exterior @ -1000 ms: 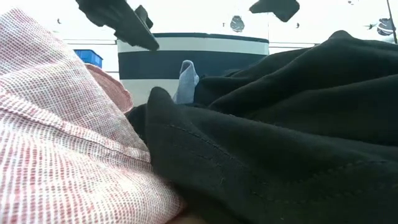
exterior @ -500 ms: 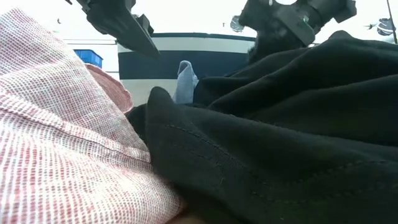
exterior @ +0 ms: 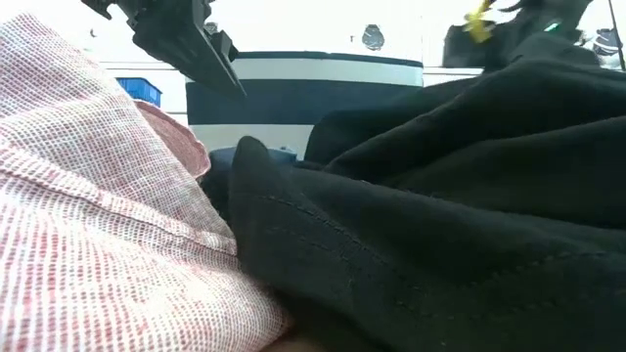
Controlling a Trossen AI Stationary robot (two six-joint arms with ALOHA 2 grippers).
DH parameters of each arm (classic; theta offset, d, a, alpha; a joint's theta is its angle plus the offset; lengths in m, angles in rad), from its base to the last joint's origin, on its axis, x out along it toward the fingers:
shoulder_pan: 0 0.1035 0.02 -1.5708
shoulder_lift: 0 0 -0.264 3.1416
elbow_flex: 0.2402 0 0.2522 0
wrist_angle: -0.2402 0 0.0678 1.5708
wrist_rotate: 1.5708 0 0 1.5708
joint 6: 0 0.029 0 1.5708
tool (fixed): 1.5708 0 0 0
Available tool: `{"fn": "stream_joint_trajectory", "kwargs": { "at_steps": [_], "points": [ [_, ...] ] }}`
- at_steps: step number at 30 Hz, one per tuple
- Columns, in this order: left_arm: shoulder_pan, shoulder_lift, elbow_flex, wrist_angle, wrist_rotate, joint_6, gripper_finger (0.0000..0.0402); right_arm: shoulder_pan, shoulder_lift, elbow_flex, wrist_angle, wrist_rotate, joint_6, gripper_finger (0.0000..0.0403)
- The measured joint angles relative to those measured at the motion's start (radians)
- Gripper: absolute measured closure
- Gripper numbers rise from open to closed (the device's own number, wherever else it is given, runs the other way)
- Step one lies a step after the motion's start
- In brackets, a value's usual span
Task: Sort clothes
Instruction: Move the black shirt to the middle right on the table, then put the light blue sock into the blue laundry bin
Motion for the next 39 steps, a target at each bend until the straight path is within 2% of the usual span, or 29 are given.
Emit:
{"fn": "stream_joint_trajectory", "kwargs": {
  "at_steps": [4,8,13,15,17,19,21,26,33,39],
  "points": [
    [0.0,0.0,0.0,-0.025,-0.003,0.003,0.0258,0.096,-0.192,0.0,-0.251,0.125,0.265,0.04],
    [0.0,0.0,-0.001,-0.012,-0.004,0.018,0.0258,0.2,-0.332,0.0,-0.399,0.244,0.485,0.0401],
    [0.0,0.0,-0.001,-0.005,0.003,0.019,0.0258,0.266,-0.38,0.0,-0.634,0.316,0.75,0.0402],
    [0.0,0.0,-0.001,-0.002,0.003,0.018,0.0258,0.271,-0.38,0.0,-0.713,0.311,0.863,0.0402],
    [0.0,0.0,-0.001,0.005,0.004,0.018,0.0258,0.271,-0.38,0.0,-0.726,0.294,0.906,0.0401],
    [0.005,0.0,-0.002,0.027,0.005,0.017,0.0258,0.271,-0.381,0.0,-0.667,0.284,0.888,0.0391],
    [0.007,0.001,-0.002,0.071,0.005,0.016,0.0258,0.271,-0.381,0.0,-0.57,0.264,0.796,0.0371],
    [0.01,0.036,-0.002,0.16,0.049,-0.029,0.0258,0.263,-0.387,0.0,-0.385,0.243,0.602,0.0296],
    [0.063,0.152,-0.002,0.23,0.029,-0.395,0.0258,0.253,-0.401,0.07,-0.251,0.261,0.452,0.0191],
    [0.111,0.259,-0.002,0.245,0.042,-0.656,0.0258,0.253,-0.401,0.094,-0.18,0.29,0.343,0.0162]
  ]
}}
